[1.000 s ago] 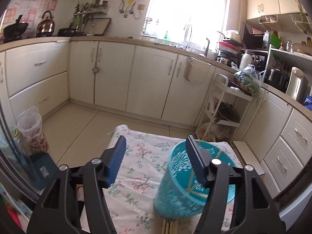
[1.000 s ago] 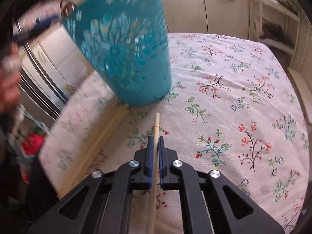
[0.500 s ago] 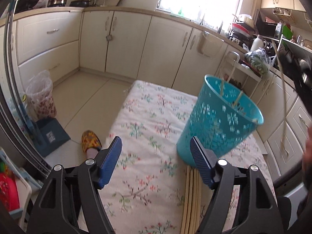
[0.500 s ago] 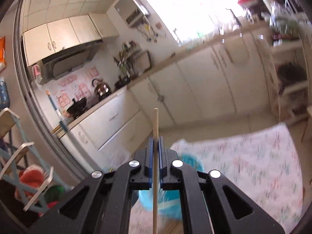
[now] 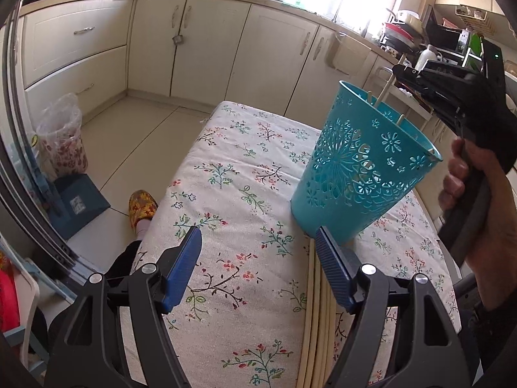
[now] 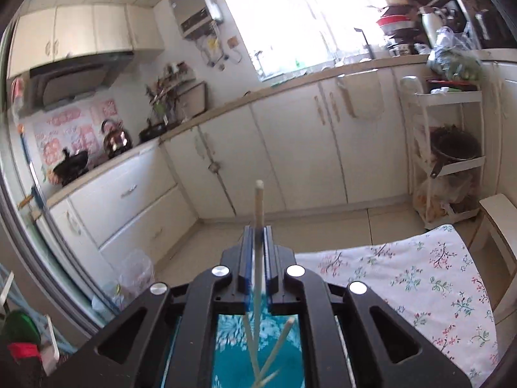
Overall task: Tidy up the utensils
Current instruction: 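Lift the right gripper's stick over the teal basket and release it, then move the right gripper back to the stick bundle while the left gripper approaches it, then close the left gripper on a wooden stick while the right gripper grasps another stick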
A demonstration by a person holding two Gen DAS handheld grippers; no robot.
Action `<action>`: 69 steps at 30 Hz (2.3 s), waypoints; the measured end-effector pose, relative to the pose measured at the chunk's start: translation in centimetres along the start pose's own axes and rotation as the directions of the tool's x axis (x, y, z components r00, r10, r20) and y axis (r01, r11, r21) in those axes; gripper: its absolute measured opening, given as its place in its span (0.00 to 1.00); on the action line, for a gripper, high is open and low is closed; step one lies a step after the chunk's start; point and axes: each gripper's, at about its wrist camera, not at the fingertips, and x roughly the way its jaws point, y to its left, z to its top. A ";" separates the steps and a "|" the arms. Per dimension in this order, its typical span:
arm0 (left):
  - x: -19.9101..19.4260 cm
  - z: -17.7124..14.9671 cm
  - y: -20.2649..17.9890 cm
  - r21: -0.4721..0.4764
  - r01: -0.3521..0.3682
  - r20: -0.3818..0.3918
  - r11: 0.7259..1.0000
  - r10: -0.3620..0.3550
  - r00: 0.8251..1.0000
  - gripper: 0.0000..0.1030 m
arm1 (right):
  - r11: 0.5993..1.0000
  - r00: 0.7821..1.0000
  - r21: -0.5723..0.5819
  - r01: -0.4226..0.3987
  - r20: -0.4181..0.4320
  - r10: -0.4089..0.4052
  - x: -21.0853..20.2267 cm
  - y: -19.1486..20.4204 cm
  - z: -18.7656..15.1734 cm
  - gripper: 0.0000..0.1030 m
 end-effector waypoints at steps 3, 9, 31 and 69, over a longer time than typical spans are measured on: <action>0.1 0.0 0.1 -0.006 -0.004 -0.003 1.000 0.004 1.000 0.67 | 1.000 1.000 -0.026 0.001 0.018 -0.001 -2.5 0.3 -0.5 0.21; 0.5 -0.1 0.7 -0.023 -0.026 -0.020 0.999 0.025 0.999 0.67 | 0.993 0.997 0.082 0.079 0.006 -0.080 -9.8 -2.1 -5.0 0.23; 0.9 -1.2 0.3 0.021 -0.044 -0.077 0.999 0.045 0.996 0.67 | 0.995 0.843 -0.097 -0.006 -0.536 -0.047 -0.6 3.2 -18.2 0.16; 6.8 -1.2 -4.9 0.235 -0.078 -0.225 0.969 0.132 0.965 0.67 | 0.997 0.840 -0.056 0.050 -0.538 -0.072 -3.4 -3.8 -17.4 0.09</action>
